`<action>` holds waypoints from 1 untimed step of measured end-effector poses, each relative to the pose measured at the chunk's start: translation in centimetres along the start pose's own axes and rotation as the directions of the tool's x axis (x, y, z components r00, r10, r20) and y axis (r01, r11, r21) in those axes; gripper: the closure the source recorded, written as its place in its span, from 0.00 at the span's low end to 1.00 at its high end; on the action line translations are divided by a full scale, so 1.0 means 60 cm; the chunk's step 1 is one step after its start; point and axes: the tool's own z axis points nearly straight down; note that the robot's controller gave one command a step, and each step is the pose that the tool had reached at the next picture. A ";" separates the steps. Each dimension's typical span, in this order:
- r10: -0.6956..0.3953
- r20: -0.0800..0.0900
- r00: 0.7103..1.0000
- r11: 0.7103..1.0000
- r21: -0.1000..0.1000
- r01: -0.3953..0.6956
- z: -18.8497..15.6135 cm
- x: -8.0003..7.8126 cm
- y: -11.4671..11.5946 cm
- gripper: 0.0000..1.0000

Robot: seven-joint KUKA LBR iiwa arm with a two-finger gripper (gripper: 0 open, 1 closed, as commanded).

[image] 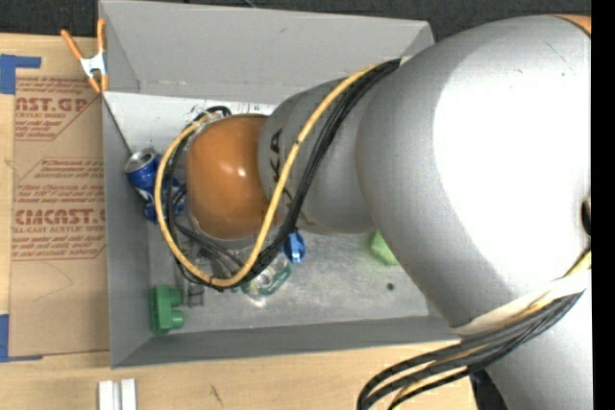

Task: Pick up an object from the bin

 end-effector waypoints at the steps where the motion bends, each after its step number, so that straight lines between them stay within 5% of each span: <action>1: 0.000 0.000 1.000 1.000 0.000 0.000 0.000 0.000 0.000 0.00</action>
Offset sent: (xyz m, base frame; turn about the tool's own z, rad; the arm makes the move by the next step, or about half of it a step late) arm 0.0000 0.0000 0.0000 0.0000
